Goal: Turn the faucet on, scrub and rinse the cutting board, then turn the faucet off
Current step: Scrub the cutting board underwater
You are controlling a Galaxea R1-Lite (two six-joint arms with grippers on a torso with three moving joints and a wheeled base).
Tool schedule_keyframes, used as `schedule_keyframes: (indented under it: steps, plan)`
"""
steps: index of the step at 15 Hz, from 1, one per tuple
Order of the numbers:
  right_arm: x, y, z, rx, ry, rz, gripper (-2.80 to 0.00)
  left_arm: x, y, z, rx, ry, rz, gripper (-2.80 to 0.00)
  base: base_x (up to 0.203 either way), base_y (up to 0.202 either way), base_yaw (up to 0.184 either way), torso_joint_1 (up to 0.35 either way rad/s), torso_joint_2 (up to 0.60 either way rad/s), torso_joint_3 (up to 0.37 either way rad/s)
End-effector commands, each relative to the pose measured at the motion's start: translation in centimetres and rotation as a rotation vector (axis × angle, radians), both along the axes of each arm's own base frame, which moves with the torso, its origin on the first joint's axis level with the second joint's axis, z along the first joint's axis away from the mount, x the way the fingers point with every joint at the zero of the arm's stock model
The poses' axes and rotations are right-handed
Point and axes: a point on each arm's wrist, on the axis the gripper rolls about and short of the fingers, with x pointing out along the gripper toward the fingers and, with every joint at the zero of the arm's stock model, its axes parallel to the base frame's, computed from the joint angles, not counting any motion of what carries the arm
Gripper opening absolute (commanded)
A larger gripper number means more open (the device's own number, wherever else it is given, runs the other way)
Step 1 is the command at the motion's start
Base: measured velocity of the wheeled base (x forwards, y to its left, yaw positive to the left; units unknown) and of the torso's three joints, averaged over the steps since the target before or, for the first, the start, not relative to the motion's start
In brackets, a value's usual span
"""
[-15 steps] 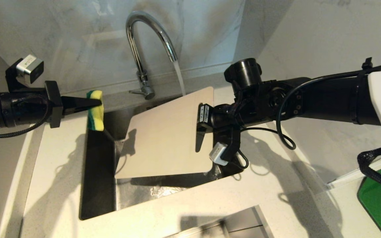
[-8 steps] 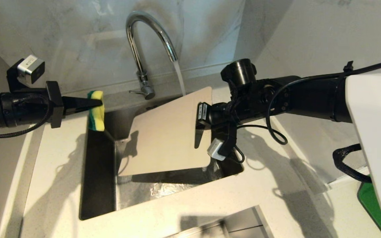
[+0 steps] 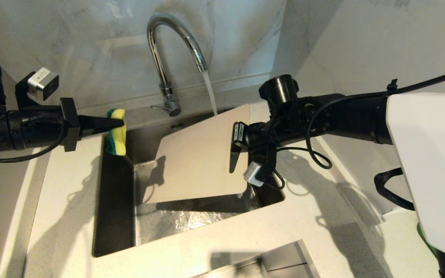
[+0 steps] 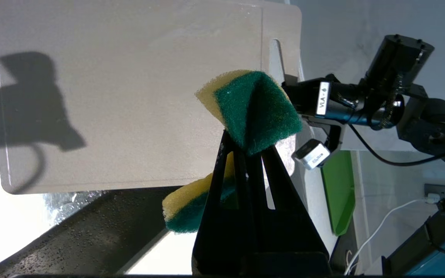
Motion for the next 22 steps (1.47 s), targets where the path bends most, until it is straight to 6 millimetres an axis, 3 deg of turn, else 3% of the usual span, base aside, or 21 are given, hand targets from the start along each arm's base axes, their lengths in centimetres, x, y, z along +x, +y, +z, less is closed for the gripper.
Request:
schedule_keyframes:
  steps: [1, 8, 22]
  plan:
    - [0.3, 0.1, -0.3, -0.006, -0.008, 0.009, -2.80, 0.1, 0.0, -0.1, -0.003, 0.005, -0.001, -2.80, 0.000, 0.000, 0.000, 0.000, 0.00, 0.000]
    - [1.0, -1.2, -0.2, 0.001, -0.021, -0.025, -2.80, 0.3, -0.2, -0.3, -0.002, 0.011, -0.007, -2.80, 0.000, 0.000, 0.000, 0.000, 0.00, 0.000]
    - [0.9, -1.2, 0.0, 0.012, -0.030, -0.020, -2.80, 0.4, -0.5, -0.5, -0.001, 0.021, -0.016, -2.80, 0.000, 0.000, 0.000, 0.000, 0.00, 0.000]
